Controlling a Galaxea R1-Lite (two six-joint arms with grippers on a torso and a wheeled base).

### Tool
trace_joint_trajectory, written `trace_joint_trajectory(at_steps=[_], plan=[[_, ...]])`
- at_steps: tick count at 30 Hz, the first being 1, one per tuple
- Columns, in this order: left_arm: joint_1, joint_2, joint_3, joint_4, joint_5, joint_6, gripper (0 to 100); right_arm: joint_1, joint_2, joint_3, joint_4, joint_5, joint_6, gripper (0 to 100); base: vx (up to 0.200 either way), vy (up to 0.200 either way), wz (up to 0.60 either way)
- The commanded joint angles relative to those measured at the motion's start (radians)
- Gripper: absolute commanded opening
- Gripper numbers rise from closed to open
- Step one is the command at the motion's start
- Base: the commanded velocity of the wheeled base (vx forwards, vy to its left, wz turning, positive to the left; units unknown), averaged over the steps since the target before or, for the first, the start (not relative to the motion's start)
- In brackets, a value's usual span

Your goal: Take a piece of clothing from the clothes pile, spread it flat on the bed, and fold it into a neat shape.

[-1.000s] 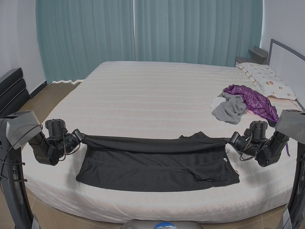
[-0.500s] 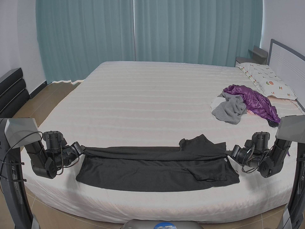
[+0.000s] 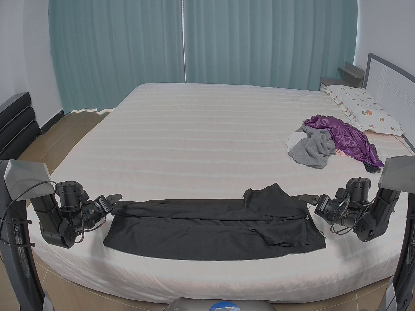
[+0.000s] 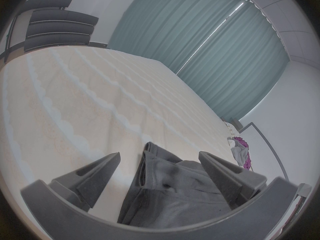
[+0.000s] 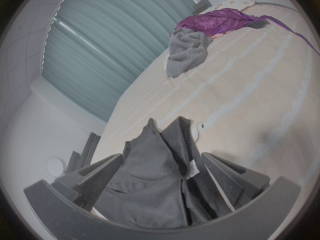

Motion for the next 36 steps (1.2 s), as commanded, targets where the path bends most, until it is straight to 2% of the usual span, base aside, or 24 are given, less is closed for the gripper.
trace_joint_trajectory(at_steps=[1, 3, 6, 7, 8, 9, 14, 22, 26, 30, 36], plan=[[0.007, -0.026, -0.043, 0.001, -0.003, -0.008, 100, -0.006, -0.038, -0.063, 0.022, 0.007, 0.075, 100, 0.0, 0.0, 0.0], [0.005, -0.019, -0.095, 0.016, -0.002, -0.022, 100, -0.008, -0.014, -0.095, 0.058, 0.005, 0.084, 100, 0.0, 0.0, 0.0], [-0.003, -0.004, -0.201, 0.13, -0.003, -0.03, 100, -0.009, 0.046, -0.155, 0.104, 0.007, 0.102, 100, 0.0, 0.0, 0.0], [-0.003, -0.004, -0.201, 0.13, -0.003, -0.03, 100, -0.009, 0.046, -0.155, 0.104, 0.007, 0.102, 100, 0.0, 0.0, 0.0], [-0.012, 0.016, -0.283, 0.245, -0.003, -0.031, 100, -0.012, 0.071, -0.187, 0.111, 0.007, 0.137, 100, 0.0, 0.0, 0.0], [-0.015, 0.028, -0.33, 0.297, -0.006, -0.031, 100, -0.015, 0.083, -0.204, 0.114, 0.01, 0.159, 100, 0.0, 0.0, 0.0], [-0.021, 0.086, -0.465, 0.449, -0.008, -0.03, 100, -0.031, 0.111, -0.253, 0.17, 0.033, 0.191, 100, 0.0, 0.0, 0.0], [-0.018, 0.076, -0.445, 0.46, -0.008, -0.037, 100, -0.035, 0.101, -0.252, 0.177, 0.047, 0.222, 100, 0.0, 0.0, 0.0], [-0.016, 0.03, -0.39, 0.452, 0.006, -0.085, 100, -0.034, 0.075, -0.223, 0.168, 0.039, 0.269, 100, 0.0, 0.0, 0.0], [-0.013, -0.113, -0.287, 0.458, 0.006, -0.168, 100, -0.034, -0.04, -0.158, 0.196, 0.032, 0.352, 100, 0.0, 0.0, 0.0], [-0.049, -0.159, -0.177, 0.454, 0.009, -0.171, 100, -0.022, -0.172, -0.1, 0.297, 0.021, 0.374, 100, 0.0, 0.0, 0.0]])
